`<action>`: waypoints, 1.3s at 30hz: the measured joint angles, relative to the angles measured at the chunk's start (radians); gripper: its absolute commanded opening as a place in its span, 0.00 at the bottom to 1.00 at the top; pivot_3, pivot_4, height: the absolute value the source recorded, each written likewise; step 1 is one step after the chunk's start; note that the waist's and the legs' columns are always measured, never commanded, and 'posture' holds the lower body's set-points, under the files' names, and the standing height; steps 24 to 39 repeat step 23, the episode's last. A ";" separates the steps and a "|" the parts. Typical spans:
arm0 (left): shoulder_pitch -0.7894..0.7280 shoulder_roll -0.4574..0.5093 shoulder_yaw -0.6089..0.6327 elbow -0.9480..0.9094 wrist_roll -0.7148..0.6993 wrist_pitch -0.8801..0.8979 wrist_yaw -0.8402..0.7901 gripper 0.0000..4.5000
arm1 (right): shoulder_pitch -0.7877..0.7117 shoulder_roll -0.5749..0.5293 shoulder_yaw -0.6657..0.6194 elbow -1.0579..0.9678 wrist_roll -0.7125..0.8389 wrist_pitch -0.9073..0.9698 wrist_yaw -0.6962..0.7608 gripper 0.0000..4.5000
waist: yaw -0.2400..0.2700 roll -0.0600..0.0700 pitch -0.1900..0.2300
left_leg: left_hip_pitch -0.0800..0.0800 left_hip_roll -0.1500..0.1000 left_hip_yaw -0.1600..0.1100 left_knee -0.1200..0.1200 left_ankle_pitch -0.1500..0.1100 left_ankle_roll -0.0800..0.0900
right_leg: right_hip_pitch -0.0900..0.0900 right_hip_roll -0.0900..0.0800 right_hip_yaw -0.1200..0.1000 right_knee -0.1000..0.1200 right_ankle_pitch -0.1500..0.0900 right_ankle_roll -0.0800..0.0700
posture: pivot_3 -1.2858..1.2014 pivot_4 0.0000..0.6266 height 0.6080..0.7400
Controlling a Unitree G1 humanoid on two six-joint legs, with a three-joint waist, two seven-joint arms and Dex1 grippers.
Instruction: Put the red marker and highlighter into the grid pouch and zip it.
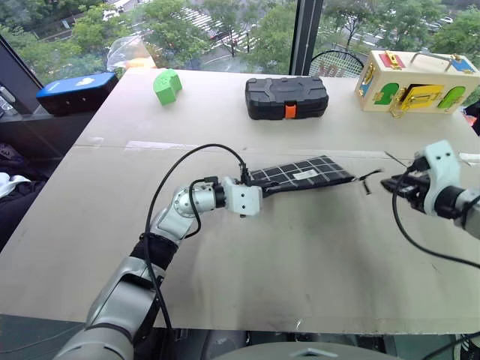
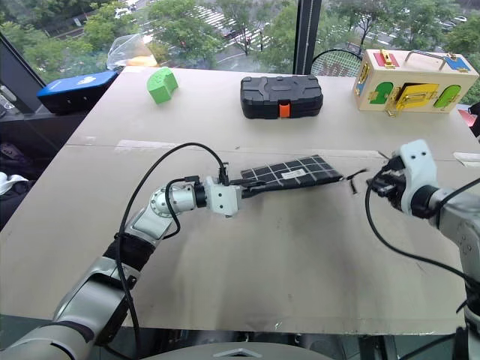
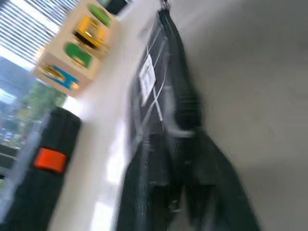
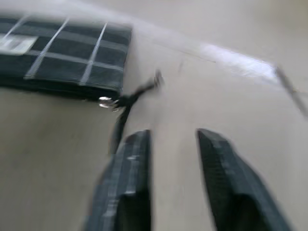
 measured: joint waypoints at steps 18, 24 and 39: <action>0.938 0.330 0.605 -0.884 -0.950 1.090 -0.028 0.99 | 0.759 0.153 -0.484 -0.092 -0.029 -0.847 0.462 1.00 | 0.000 0.006 0.006 | 0.015 0.001 0.002 -0.006 -0.004 -0.003 | 0.007 -0.007 0.007 -0.002 -0.007 0.003 | 0.52 0.24 1.00; 1.054 0.315 0.713 -0.933 -0.958 1.113 -0.049 0.99 | 0.808 0.185 -0.508 -0.048 -0.037 -0.934 0.481 1.00 | 0.001 0.009 0.007 | 0.015 0.001 0.002 -0.007 -0.005 -0.004 | 0.007 -0.008 0.007 -0.002 -0.007 0.002 | 0.52 0.24 1.00; 1.054 0.315 0.713 -0.933 -0.958 1.113 -0.049 0.99 | 0.808 0.185 -0.508 -0.048 -0.037 -0.934 0.481 1.00 | 0.001 0.009 0.007 | 0.015 0.001 0.002 -0.007 -0.005 -0.004 | 0.007 -0.008 0.007 -0.002 -0.007 0.002 | 0.52 0.24 1.00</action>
